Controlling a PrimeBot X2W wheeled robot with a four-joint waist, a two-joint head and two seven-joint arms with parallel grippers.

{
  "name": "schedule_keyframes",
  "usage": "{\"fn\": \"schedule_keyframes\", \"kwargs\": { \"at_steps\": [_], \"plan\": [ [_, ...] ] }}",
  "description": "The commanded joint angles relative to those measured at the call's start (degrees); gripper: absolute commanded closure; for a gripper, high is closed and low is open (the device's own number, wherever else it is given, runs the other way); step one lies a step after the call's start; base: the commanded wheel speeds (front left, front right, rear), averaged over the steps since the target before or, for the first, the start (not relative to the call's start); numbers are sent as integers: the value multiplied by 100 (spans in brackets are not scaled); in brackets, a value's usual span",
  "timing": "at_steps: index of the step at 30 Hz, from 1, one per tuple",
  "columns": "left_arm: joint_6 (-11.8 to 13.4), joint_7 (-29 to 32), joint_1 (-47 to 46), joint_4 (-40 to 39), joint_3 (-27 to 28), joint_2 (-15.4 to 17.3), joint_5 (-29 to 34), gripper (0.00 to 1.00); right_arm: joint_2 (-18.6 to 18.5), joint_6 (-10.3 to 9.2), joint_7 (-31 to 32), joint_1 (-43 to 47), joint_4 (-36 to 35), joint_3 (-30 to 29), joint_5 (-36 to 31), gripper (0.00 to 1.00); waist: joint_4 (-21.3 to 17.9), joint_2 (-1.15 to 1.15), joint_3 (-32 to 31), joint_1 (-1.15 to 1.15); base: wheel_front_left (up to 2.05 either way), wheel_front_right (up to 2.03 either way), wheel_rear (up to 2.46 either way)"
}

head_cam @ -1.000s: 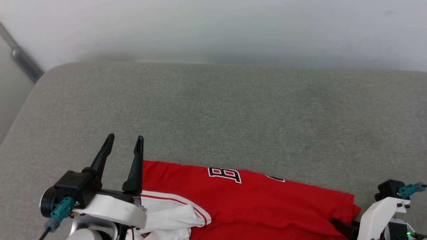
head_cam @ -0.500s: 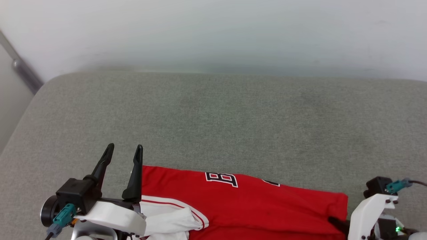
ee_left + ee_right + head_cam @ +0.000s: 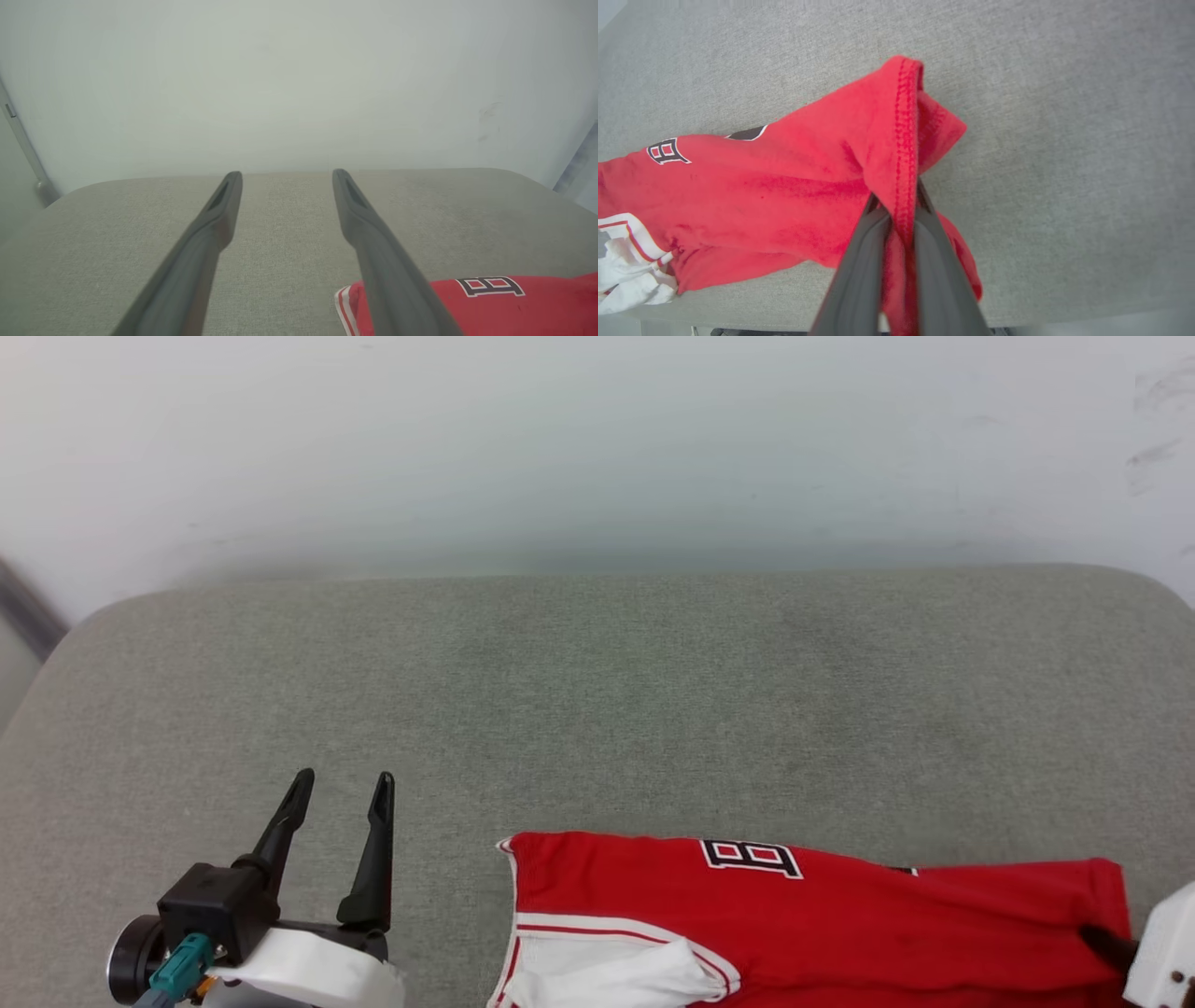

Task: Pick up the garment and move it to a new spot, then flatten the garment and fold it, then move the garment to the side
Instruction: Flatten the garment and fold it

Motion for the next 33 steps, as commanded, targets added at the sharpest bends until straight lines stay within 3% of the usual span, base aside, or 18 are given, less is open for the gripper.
{"fn": "schedule_keyframes", "kwargs": {
  "at_steps": [1,8,11,14,19,25,28,33],
  "plan": [
    [22,-2,74,-12,-4,-5,-13,0,44,-2,31,19,-19,-60,-14,100,-16,0,-2,0,0,0,0],
    [-7,-3,41,25,-42,-49,-25,0,991,-2,1503,-179,-62,-739,1148,100,-58,0,-35,0,0,0,0],
    [-38,12,-9,48,-77,-50,-20,0,1169,-2,2048,-175,-44,-778,1780,100,-8,0,-53,0,0,0,0],
    [-56,51,-80,37,-131,-50,21,0,1205,-2,2267,-174,281,-428,2700,100,104,0,-62,0,0,0,0],
    [-60,111,-153,28,-178,-55,48,0,1185,-2,1869,-306,748,783,3929,100,287,0,0,0,0,0,0],
    [-119,105,-306,40,-217,-137,51,0,1187,-1,1042,-759,946,2326,4923,100,563,0,266,0,0,0,0],
    [-175,83,-426,83,-237,-209,70,0,1186,-2,547,-1083,1082,2939,5099,100,695,0,426,0,0,0,0],
    [-270,49,-592,191,-255,-302,80,0,1183,-1,-429,-1565,1731,3551,4730,100,859,0,660,0,0,0,0]
  ]
}}
